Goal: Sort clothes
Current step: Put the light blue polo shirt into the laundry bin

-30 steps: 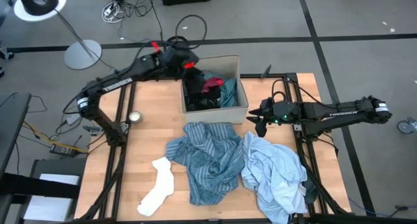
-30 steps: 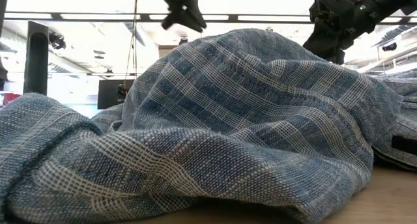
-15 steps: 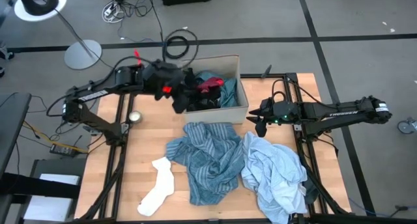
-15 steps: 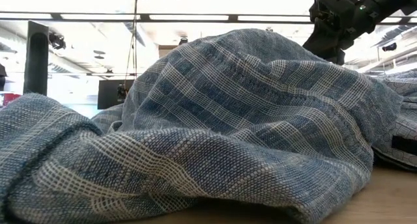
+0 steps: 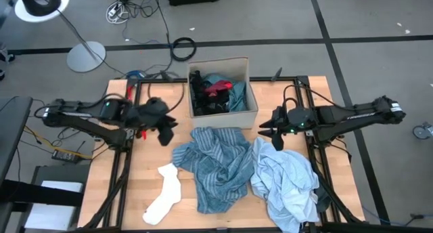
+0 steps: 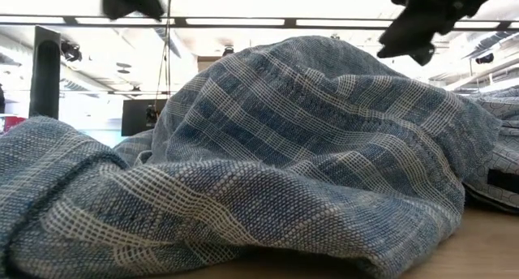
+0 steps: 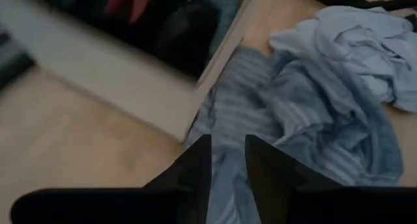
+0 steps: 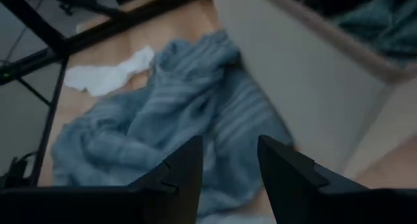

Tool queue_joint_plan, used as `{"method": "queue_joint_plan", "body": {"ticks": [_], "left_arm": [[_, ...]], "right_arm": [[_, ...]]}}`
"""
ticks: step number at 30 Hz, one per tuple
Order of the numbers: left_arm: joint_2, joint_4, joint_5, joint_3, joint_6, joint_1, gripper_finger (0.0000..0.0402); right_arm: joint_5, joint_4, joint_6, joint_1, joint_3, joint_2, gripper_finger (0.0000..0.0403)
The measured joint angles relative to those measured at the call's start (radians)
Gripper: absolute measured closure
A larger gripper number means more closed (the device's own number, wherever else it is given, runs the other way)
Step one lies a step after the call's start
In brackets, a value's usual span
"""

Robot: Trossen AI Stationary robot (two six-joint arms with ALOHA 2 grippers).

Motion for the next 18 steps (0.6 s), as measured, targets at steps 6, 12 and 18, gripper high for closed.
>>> {"method": "queue_joint_plan", "body": {"ticks": [6, 12, 18], "left_arm": [[-0.209, 0.079, -0.085, -0.266, -0.161, -0.080, 0.0302], [-0.324, 0.241, -0.116, -0.493, -0.210, -0.112, 0.0302], [-0.339, 0.412, -0.118, -0.644, -0.212, -0.113, 0.0302]], "right_arm": [[0.038, -0.360, 0.197, 0.104, 0.127, 0.020, 0.0271], [0.045, -0.563, 0.353, 0.192, 0.228, 0.102, 0.0285], [-0.029, -0.563, 0.351, 0.217, 0.228, 0.205, 0.0285]]}}
